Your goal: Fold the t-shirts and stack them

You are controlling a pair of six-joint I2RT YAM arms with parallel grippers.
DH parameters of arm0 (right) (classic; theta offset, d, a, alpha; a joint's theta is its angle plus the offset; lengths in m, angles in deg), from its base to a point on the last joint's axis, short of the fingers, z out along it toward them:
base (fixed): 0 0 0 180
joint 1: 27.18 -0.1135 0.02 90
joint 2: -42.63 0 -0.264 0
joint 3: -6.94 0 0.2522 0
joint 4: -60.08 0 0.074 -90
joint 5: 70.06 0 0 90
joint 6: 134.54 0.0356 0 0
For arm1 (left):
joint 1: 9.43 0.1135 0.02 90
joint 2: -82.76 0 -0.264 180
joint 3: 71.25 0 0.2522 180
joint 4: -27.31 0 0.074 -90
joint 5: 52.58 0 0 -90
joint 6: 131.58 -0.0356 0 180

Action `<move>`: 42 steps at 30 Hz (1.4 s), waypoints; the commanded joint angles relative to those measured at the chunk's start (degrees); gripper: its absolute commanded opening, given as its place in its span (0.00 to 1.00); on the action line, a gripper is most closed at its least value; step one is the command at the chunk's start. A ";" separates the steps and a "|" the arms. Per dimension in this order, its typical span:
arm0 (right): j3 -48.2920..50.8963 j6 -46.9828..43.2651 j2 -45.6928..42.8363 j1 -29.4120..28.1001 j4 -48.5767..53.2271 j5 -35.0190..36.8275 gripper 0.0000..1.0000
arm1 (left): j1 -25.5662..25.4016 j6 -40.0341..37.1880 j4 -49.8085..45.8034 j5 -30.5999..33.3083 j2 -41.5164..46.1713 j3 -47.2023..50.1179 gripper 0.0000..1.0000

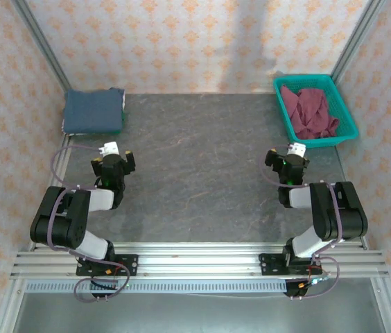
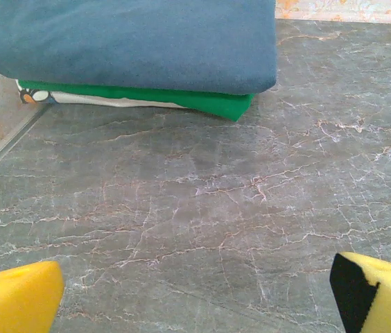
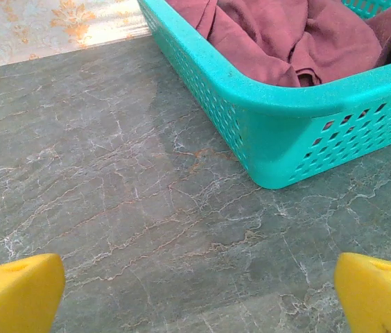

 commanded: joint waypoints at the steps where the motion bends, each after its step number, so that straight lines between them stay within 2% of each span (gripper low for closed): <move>1: -0.63 -0.40 0.15 -0.22 -0.43 1.02 0.99 | -0.16 -0.16 -0.41 1.87 1.27 -1.16 1.00; 27: -0.70 -0.30 -0.44 -0.20 -0.27 1.26 0.99 | -0.22 -0.57 -0.01 1.50 1.49 -1.04 1.00; 28: -1.31 -0.35 -2.39 -0.35 2.44 1.63 0.99 | -0.37 -1.06 -3.32 0.86 3.03 -2.51 1.00; 31: -5.89 1.38 -12.54 -2.09 21.00 4.54 0.99 | -1.62 -2.34 -18.40 0.41 10.63 -8.12 1.00; 34: -8.91 5.19 -23.25 -3.79 35.64 0.46 1.00 | -2.25 1.44 -28.17 -3.20 20.14 -11.15 1.00; 36: -11.92 9.31 -28.63 -4.82 45.15 -1.77 1.00 | -3.48 5.76 -38.37 -2.81 24.58 -15.78 1.00; 39: -21.63 16.60 -30.69 -4.96 63.37 -2.34 0.99 | -4.84 13.69 -55.45 -3.82 27.24 -25.87 1.00; 42: -33.91 18.01 -26.00 -4.44 76.11 -6.02 0.99 | -5.61 18.22 -70.18 -9.53 24.38 -37.99 1.00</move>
